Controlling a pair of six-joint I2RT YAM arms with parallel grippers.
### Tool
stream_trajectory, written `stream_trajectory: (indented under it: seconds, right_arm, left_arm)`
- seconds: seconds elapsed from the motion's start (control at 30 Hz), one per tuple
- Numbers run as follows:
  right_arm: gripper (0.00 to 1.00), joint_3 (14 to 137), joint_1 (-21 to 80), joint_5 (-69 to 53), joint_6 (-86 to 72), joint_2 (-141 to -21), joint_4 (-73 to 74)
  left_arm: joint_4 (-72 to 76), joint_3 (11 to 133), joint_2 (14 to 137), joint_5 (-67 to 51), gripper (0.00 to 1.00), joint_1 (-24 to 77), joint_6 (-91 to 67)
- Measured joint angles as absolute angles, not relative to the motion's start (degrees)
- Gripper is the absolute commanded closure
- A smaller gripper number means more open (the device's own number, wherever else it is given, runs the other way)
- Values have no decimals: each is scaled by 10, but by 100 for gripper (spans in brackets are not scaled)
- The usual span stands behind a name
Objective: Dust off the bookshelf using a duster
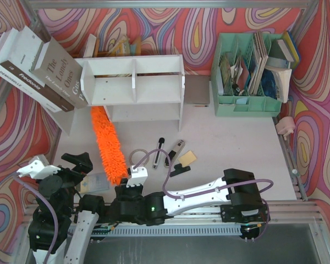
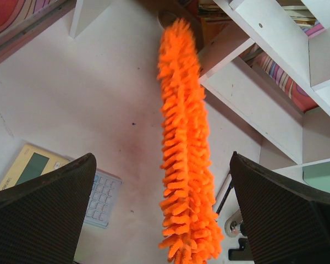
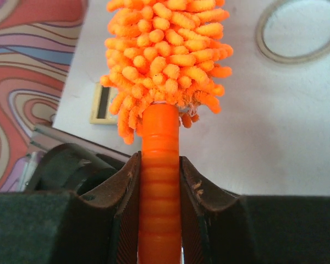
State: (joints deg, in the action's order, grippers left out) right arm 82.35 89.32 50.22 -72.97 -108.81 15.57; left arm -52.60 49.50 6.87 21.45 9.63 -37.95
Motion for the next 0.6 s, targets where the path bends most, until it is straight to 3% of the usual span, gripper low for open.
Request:
stream_trajectory:
  seconds: [0.37,0.6]
  right_arm:
    - [100,803,896,439,-502,-1079,-80]
    - [100,857,895,432,-536,-1119,-18]
  left_arm:
    - [-526,495,69,215,2,96,-380]
    - [-526,495,69,215,2,96,-380]
